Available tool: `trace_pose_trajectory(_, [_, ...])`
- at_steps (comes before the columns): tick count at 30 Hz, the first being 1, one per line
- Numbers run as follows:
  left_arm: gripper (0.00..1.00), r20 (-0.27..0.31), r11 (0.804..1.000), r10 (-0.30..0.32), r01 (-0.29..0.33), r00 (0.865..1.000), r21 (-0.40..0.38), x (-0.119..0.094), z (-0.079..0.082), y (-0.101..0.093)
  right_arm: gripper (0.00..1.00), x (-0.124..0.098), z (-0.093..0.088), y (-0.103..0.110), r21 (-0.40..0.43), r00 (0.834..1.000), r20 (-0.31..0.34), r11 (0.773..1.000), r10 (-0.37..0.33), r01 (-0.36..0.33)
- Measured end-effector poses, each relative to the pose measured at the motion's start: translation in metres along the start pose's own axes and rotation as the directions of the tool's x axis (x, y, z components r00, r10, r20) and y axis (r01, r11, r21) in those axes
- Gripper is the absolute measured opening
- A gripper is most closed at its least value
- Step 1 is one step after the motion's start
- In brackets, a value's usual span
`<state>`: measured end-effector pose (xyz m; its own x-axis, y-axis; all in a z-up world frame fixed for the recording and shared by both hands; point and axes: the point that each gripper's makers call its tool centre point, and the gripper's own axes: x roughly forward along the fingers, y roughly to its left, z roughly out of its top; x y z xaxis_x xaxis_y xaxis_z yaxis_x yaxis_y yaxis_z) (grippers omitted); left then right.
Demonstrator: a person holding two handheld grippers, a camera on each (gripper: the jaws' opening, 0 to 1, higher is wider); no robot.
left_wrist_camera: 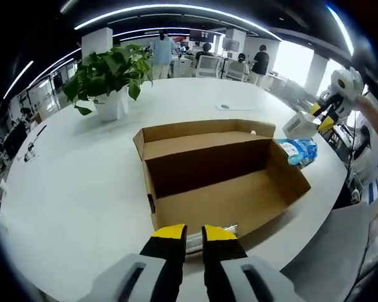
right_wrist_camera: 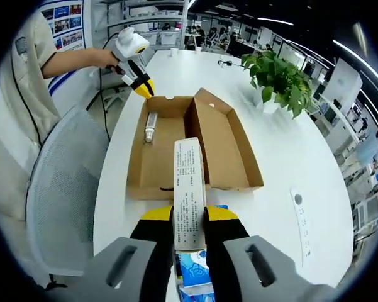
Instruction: Operate the shoe box by opening the lid, removing the specified soft item, and placing it in the target area until the item is outside and the box remains undamaged.
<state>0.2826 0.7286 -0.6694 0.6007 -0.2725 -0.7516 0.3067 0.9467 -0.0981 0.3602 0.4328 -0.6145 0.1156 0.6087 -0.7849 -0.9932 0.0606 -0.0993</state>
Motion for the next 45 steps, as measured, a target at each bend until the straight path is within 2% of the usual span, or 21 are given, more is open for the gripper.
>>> trace_pose_trajectory(7, [0.17,0.011,1.000,-0.013,0.013,1.000,0.026,0.000,0.002,-0.002,0.15,-0.017,-0.028,-0.019,0.013,0.999,-0.020,1.000,-0.028,0.029])
trace_pose_trajectory(12, [0.24,0.033,0.995,-0.035,0.031,0.999,0.099,-0.004,0.001,-0.003,0.15,-0.028,-0.051,-0.033,0.023,0.998,-0.046,0.999,-0.048,0.049])
trace_pose_trajectory(24, [0.36,0.073,0.987,-0.100,0.090,0.992,0.130,-0.009,-0.011,-0.008,0.15,-0.047,-0.095,-0.053,0.060,0.993,-0.093,0.995,-0.068,0.074])
trace_pose_trajectory(33, [0.45,0.107,0.984,-0.124,0.109,0.986,0.139,-0.016,-0.018,-0.006,0.15,-0.052,-0.120,-0.062,0.064,0.990,-0.119,0.995,-0.069,0.077])
trace_pose_trajectory(45, [0.59,0.149,0.981,-0.149,0.127,0.978,0.144,-0.022,-0.024,-0.006,0.15,-0.044,-0.148,-0.076,0.045,0.984,-0.170,0.997,-0.052,0.060])
